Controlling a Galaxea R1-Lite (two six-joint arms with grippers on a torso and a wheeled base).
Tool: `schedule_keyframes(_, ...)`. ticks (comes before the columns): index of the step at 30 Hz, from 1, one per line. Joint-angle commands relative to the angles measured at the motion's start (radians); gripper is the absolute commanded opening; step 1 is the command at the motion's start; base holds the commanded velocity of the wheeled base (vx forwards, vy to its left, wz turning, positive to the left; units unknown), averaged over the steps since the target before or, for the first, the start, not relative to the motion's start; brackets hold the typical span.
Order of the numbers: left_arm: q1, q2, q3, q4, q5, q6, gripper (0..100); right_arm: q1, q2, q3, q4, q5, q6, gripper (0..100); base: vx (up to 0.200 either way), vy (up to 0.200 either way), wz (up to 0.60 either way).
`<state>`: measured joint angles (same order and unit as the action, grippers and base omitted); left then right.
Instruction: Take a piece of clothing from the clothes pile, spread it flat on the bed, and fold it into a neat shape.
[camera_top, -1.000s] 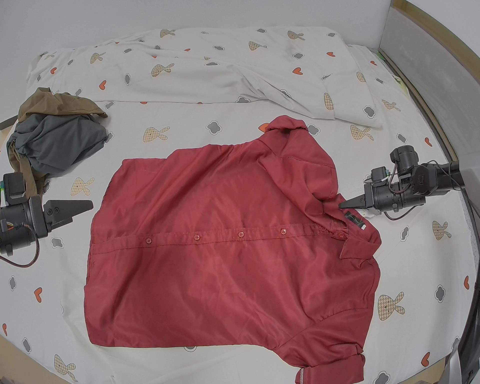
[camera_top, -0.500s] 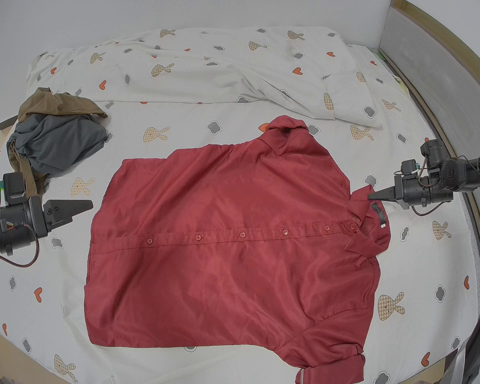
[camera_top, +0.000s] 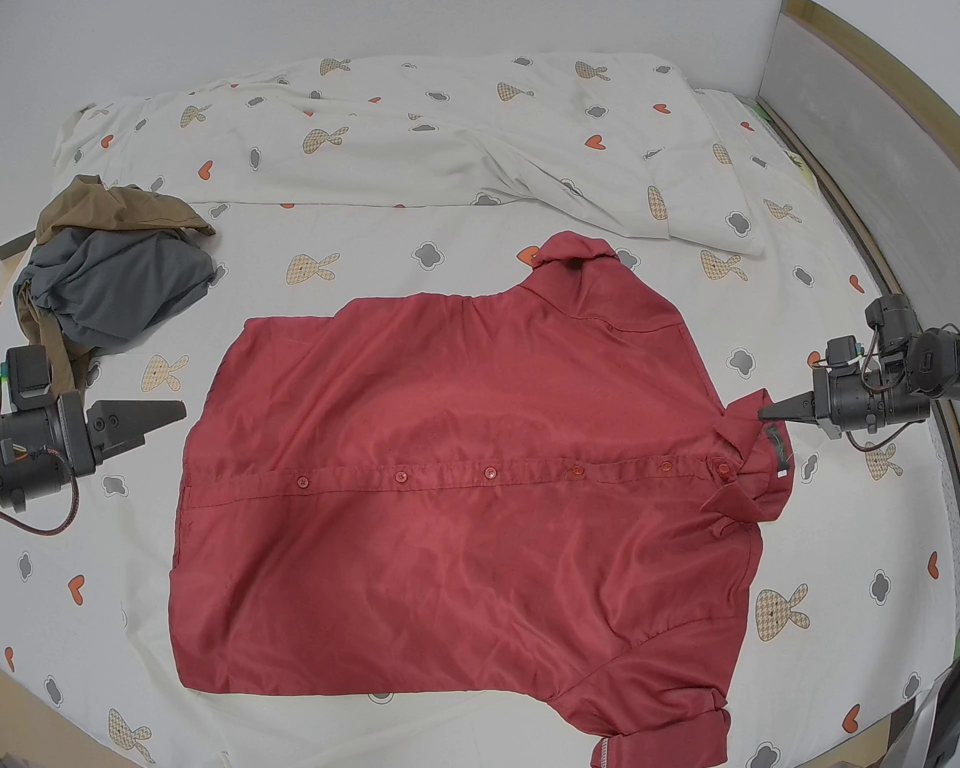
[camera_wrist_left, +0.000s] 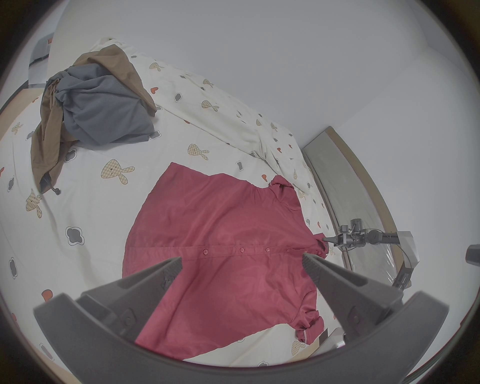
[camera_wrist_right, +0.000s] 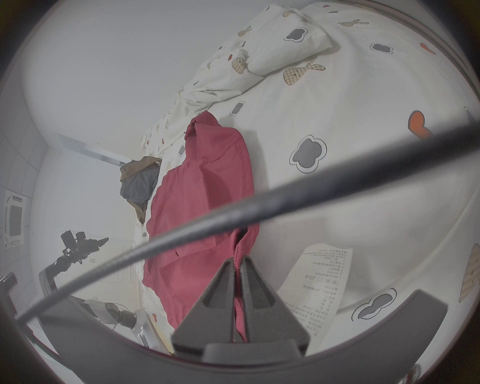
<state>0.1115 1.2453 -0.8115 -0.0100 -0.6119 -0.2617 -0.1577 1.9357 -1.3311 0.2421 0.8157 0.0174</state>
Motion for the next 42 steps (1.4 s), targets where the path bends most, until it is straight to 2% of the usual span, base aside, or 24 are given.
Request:
schedule_keyframes(1, 0.000, 0.003, 0.000, -0.001, 0.000, -0.001, 100, -0.002, 0.002, 0.013, 0.000, -0.007, -0.054, 0, 0.000, 0.000, 0.00)
schedule_keyframes(2, 0.000, 0.003, 0.000, -0.001, 0.000, -0.001, 100, -0.002, 0.002, 0.013, 0.000, -0.007, -0.054, 100, 0.000, 0.000, 0.00)
schedule_keyframes(3, 0.000, 0.002, 0.000, -0.001, 0.000, -0.001, 100, -0.003, 0.005, 0.006, 0.000, -0.020, -0.079, 100, 0.000, 0.000, 0.00)
schedule_keyframes(7, 0.000, 0.005, 0.000, -0.001, 0.000, -0.001, 100, -0.016, -0.001, 0.003, -0.001, -0.040, -0.079, 100, 0.000, 0.000, 0.00)
schedule_keyframes(14, 0.000, 0.022, 0.003, -0.001, 0.000, -0.001, 100, -0.138, -0.123, 0.013, 0.000, -0.036, -0.079, 100, 0.000, 0.000, 0.00)
schedule_keyframes(17, 0.000, 0.037, 0.005, -0.007, 0.001, 0.002, 100, -0.158, -0.167, 0.043, 0.002, -0.033, -0.071, 100, 0.000, 0.000, 0.00)
schedule_keyframes(20, 0.000, 0.051, 0.017, -0.044, 0.001, 0.002, 100, -0.161, -0.221, 0.105, 0.000, -0.027, -0.070, 100, 0.000, 0.000, 0.00)
schedule_keyframes(23, 0.000, 0.111, 0.068, -0.165, 0.003, 0.010, 100, -0.163, -0.343, 0.243, -0.034, 0.008, -0.070, 100, 0.000, 0.000, 0.00)
schedule_keyframes(26, 0.007, 0.181, 0.074, -0.222, 0.006, 0.036, 100, -0.172, -0.399, 0.306, -0.081, 0.028, -0.068, 100, 0.000, 0.000, 0.00)
schedule_keyframes(31, 0.034, 0.457, -0.012, -0.378, 0.004, 0.067, 100, -0.184, -0.551, 0.447, -0.167, 0.034, 0.015, 100, 0.000, 0.000, 0.00)
schedule_keyframes(35, 0.057, 0.595, -0.161, -0.386, 0.003, 0.067, 100, -0.178, -0.626, 0.489, -0.190, 0.034, 0.061, 100, 0.000, 0.000, 0.00)
schedule_keyframes(42, 0.073, 0.692, -0.316, -0.387, -0.005, 0.104, 100, -0.171, -0.729, 0.533, -0.190, 0.043, 0.062, 100, 0.000, 0.000, 0.00)
